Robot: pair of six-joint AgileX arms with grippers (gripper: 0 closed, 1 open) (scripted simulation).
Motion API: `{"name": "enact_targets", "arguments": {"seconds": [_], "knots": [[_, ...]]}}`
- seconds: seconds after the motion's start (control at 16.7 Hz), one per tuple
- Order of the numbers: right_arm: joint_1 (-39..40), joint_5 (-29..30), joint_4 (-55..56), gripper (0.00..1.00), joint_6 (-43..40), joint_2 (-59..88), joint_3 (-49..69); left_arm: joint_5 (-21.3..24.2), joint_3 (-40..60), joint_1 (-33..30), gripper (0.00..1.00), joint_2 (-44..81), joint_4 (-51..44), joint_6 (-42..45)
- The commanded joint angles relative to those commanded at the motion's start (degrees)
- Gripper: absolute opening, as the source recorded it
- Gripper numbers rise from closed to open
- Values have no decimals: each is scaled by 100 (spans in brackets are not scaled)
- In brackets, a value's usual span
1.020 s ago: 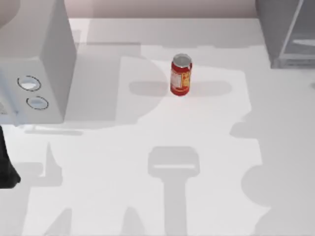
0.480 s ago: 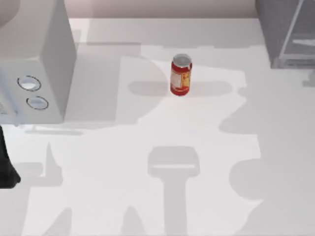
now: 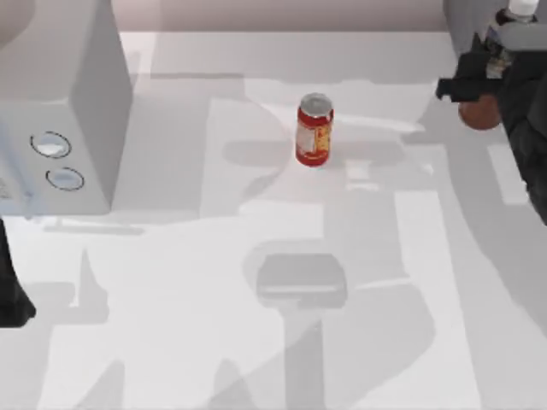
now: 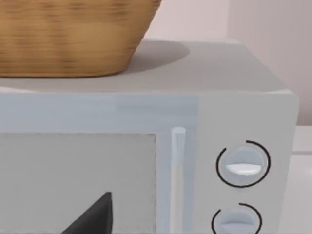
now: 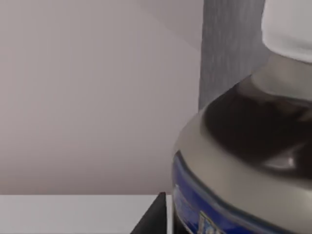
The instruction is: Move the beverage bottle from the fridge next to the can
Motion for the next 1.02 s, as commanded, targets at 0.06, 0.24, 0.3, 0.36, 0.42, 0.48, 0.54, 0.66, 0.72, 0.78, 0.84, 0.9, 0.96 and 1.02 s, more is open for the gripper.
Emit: {"name": "enact_targets", "arguments": {"seconds": [0.06,0.24,0.3,0.36,0.42,0.48,0.54,0.66,0.72,0.78,0.84,0.9,0.96,1.02], "knots": [[292,295,44,0,0,122,52,0,0,0,100,0,0,0],[799,808,113,0,-1,334,142,0,0,0,100,0,0,0],[848,857,119,0,-1,353,151,0,0,0,100,0,0,0],[849,858,119,0,-1,353,151,0,0,0,100,0,0,0],[849,858,119,0,-1,353,151,0,0,0,100,0,0,0],[849,858,119,0,-1,353,151,0,0,0,100,0,0,0],[830,834,107,0,13,336,124,0,0,0,100,0,0,0],[840,847,114,0,6,345,138,0,0,0,100,0,0,0],[845,854,117,0,2,350,146,0,0,0,100,0,0,0],[849,858,119,0,-1,353,151,0,0,0,100,0,0,0],[849,858,119,0,-1,353,151,0,0,0,100,0,0,0],[849,858,119,0,-1,353,151,0,0,0,100,0,0,0],[849,858,119,8,-1,353,151,0,0,0,100,0,0,0],[849,858,119,15,-1,353,151,0,0,0,100,0,0,0]]}}
